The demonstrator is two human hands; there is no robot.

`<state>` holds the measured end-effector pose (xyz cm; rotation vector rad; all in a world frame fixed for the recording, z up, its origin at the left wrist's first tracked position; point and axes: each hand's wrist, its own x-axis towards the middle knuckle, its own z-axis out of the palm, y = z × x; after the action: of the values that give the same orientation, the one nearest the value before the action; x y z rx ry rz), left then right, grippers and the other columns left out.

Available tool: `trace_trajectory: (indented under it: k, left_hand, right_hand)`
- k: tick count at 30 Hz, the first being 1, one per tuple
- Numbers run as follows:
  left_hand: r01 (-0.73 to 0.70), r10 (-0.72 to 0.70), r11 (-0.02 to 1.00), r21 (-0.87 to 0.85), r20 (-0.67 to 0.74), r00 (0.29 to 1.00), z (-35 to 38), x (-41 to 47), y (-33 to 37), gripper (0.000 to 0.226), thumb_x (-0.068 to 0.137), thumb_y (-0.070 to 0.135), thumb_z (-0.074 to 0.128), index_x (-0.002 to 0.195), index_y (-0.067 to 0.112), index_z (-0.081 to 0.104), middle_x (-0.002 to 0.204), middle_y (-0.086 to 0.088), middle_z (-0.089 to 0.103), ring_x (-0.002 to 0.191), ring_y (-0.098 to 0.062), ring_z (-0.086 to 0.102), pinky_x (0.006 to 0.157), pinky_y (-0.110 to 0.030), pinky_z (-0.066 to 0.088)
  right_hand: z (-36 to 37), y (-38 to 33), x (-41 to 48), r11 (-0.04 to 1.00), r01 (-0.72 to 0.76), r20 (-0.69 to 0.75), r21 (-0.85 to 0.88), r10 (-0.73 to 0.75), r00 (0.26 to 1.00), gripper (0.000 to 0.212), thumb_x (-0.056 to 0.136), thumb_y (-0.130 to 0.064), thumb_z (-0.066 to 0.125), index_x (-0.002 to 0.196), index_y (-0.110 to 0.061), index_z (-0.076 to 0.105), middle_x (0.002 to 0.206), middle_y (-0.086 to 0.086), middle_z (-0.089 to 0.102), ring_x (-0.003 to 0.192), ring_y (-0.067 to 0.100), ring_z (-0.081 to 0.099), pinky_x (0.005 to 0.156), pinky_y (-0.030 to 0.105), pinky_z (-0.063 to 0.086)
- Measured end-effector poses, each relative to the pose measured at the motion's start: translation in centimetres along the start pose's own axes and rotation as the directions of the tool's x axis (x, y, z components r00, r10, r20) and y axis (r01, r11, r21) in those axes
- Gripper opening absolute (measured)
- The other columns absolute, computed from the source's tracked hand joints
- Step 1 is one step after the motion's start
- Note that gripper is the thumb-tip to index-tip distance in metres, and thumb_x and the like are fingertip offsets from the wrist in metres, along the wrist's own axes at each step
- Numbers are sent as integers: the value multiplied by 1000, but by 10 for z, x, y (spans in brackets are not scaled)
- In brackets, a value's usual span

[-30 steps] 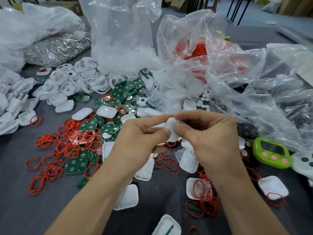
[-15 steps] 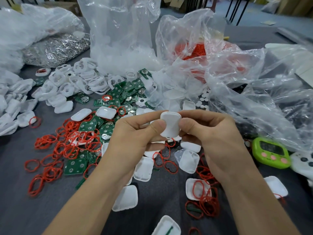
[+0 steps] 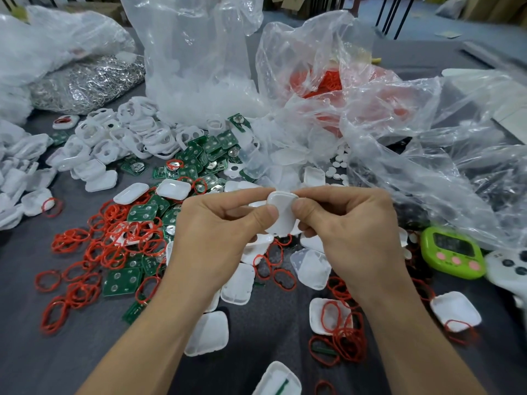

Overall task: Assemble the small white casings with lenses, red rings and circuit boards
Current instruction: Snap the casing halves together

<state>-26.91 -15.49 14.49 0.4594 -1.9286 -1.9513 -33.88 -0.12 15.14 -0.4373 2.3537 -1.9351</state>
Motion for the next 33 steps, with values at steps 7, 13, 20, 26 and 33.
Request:
trace_trajectory:
  k: [7, 13, 20, 26, 33]
  left_hand:
    - [-3, 3, 1000, 13, -10, 1000, -2, 2, -2, 21, 78, 9, 83, 92, 25, 84, 72, -9, 78, 57, -13, 66, 56, -23, 53]
    - [13, -13, 1000, 11, 26, 1000, -1, 2, -1, 27, 78, 7, 83, 87, 32, 83, 72, -12, 77, 61, -20, 65, 56, -26, 52]
    - [52, -51, 999, -1, 47, 998, -3, 2, -3, 24, 77, -1, 81, 88, 20, 84, 75, -19, 77, 61, -26, 66, 60, -33, 51]
    - [32, -32, 999, 29, 16, 999, -3, 2, -3, 23, 78, 0, 82, 88, 21, 84, 72, -15, 77, 59, -24, 67, 61, -33, 54]
    - [116, -116, 993, 11, 154, 981, -3, 5, 0, 19, 89, 11, 73, 102, 20, 83, 83, -15, 79, 67, -17, 73, 60, -23, 55]
  right_hand:
    - [3, 2, -1, 1000, 8, -4, 25, -8, 1000, 12, 84, -11, 82, 87, -22, 85, 66, -6, 75, 57, 8, 68, 59, 20, 51]
    - [3, 5, 0, 999, -15, 3, 30, 15, 1000, 13, 83, -11, 83, 83, -23, 85, 63, -6, 75, 54, 8, 66, 60, 25, 51]
    - [6, 12, 0, 998, -41, 9, 50, 40, 999, 11, 78, -18, 82, 81, -28, 83, 65, -6, 75, 54, 9, 67, 60, 26, 51]
    - [8, 14, 0, 997, -29, 6, 65, 29, 1000, 10, 78, -20, 80, 81, -28, 83, 66, -7, 75, 54, 6, 65, 57, 18, 50]
    - [-1, 11, 8, 1000, -25, 30, 17, 25, 999, 13, 84, -10, 82, 86, -23, 85, 73, -6, 78, 64, 10, 72, 65, 29, 54]
